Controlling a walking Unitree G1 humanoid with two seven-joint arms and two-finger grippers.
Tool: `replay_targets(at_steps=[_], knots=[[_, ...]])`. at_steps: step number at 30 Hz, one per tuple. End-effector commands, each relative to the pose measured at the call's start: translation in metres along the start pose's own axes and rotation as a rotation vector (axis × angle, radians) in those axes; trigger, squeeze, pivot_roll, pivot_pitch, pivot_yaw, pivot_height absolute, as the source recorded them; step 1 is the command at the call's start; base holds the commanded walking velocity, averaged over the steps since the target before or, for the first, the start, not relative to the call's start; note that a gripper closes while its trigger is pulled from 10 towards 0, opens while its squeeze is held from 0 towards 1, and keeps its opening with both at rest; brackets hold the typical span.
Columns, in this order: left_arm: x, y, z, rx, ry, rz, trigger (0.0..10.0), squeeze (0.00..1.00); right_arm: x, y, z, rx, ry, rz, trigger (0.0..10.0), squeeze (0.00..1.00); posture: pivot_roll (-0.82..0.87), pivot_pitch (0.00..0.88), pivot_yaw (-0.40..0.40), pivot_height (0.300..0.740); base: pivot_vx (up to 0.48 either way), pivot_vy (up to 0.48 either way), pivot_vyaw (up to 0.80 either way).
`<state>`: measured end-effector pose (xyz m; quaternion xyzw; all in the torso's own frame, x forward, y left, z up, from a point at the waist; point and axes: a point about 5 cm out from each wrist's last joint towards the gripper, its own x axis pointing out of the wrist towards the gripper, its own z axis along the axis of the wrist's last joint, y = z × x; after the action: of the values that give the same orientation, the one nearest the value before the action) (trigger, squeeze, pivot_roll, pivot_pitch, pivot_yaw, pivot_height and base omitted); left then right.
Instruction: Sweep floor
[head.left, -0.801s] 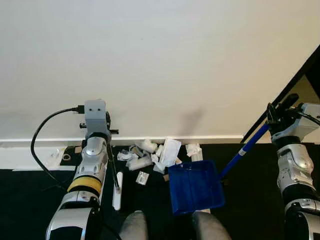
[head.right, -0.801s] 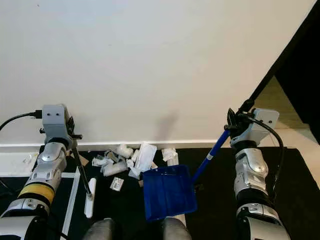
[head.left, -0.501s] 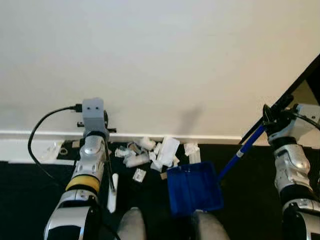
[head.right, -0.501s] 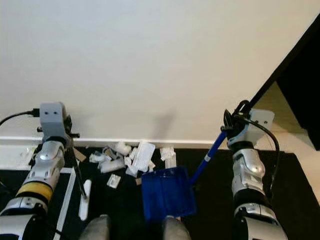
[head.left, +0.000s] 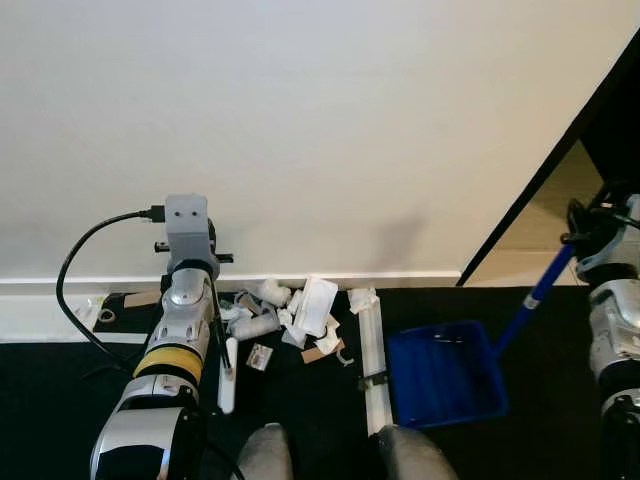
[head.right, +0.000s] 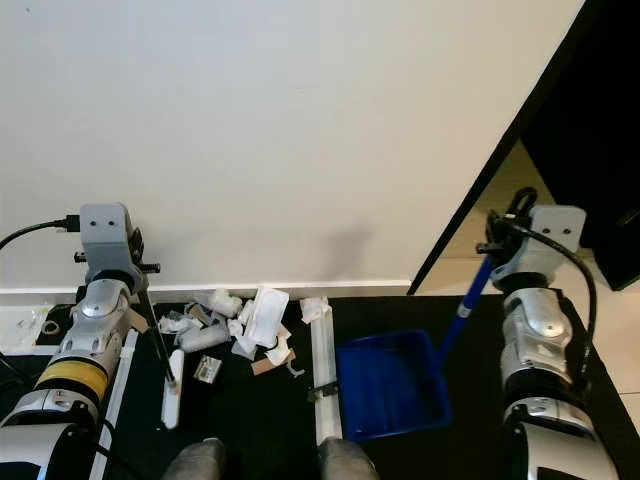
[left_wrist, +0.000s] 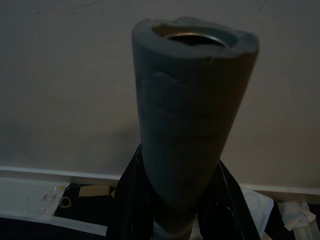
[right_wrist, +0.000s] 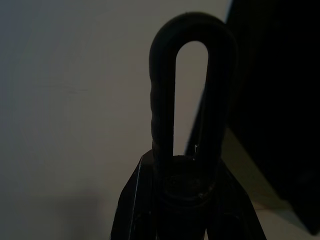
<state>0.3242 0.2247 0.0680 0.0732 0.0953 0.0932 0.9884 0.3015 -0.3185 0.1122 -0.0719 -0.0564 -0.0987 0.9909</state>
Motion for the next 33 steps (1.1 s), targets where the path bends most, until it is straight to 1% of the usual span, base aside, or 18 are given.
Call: replay_targets(at_steps=[1, 4, 7, 13, 15, 18, 19, 21, 28, 30, 33], knots=[[0.001, 0.006, 0.002, -0.006, -0.011, 0.006, 10.0, 0.00, 0.003, -0.004, 0.003, -0.004, 0.003, -0.015, 10.0, 0.00, 0.05, 0.020, -0.009, 0.740, 0.000, 0.000, 0.00], [0.001, 0.007, 0.002, -0.021, -0.011, 0.004, 10.0, 0.00, 0.002, -0.004, -0.001, 0.006, 0.026, -0.019, 10.0, 0.00, 0.05, 0.020, -0.009, 0.740, 0.000, 0.000, 0.00], [0.000, 0.006, 0.001, 0.000, -0.007, -0.010, 10.0, 0.00, -0.002, 0.000, -0.007, 0.021, 0.041, -0.021, 10.0, 0.00, 0.05, 0.020, -0.009, 0.740, 0.000, 0.000, 0.00], [0.000, 0.002, 0.001, 0.011, -0.004, -0.021, 10.0, 0.00, -0.002, 0.006, -0.010, 0.025, 0.042, -0.019, 10.0, 0.00, 0.05, 0.031, -0.007, 0.740, 0.000, -0.465, 0.00], [0.001, 0.002, 0.001, -0.007, 0.001, -0.012, 10.0, 0.00, -0.002, 0.007, -0.010, 0.025, 0.041, -0.019, 10.0, 0.00, 0.05, 0.031, -0.006, 0.740, 0.000, -0.480, 0.00], [0.001, 0.003, 0.001, -0.009, -0.001, -0.007, 10.0, 0.00, -0.002, 0.006, -0.010, 0.025, 0.041, -0.020, 10.0, 0.00, 0.05, 0.030, -0.005, 0.740, 0.000, -0.460, 0.00], [0.002, 0.004, 0.002, -0.030, -0.001, 0.006, 10.0, 0.00, -0.002, 0.005, -0.009, 0.024, 0.039, -0.024, 10.0, 0.00, 0.05, 0.031, -0.005, 0.740, 0.000, 0.000, 0.00], [0.002, 0.006, 0.002, -0.037, 0.003, 0.014, 10.0, 0.00, -0.001, 0.004, -0.008, 0.022, 0.037, -0.028, 10.0, 0.00, 0.05, 0.030, -0.003, 0.740, 0.000, 0.000, 0.00], [0.003, 0.010, 0.003, -0.031, -0.005, 0.038, 10.0, 0.00, 0.000, -0.004, -0.003, 0.006, 0.016, -0.049, 10.0, 0.00, 0.04, 0.035, -0.003, 0.740, 0.000, 0.000, 0.00], [0.003, 0.012, 0.005, -0.028, -0.019, 0.047, 10.0, 0.00, 0.001, -0.005, -0.002, -0.010, 0.013, -0.048, 10.0, 0.00, 0.05, 0.037, -0.005, 0.740, 0.000, 0.000, 0.00], [0.003, 0.021, 0.008, -0.024, -0.038, 0.059, 10.0, 0.00, -0.001, -0.007, -0.005, -0.050, 0.035, -0.037, 10.0, 0.00, 0.05, 0.039, -0.005, 0.740, 0.000, 0.000, 0.00]])
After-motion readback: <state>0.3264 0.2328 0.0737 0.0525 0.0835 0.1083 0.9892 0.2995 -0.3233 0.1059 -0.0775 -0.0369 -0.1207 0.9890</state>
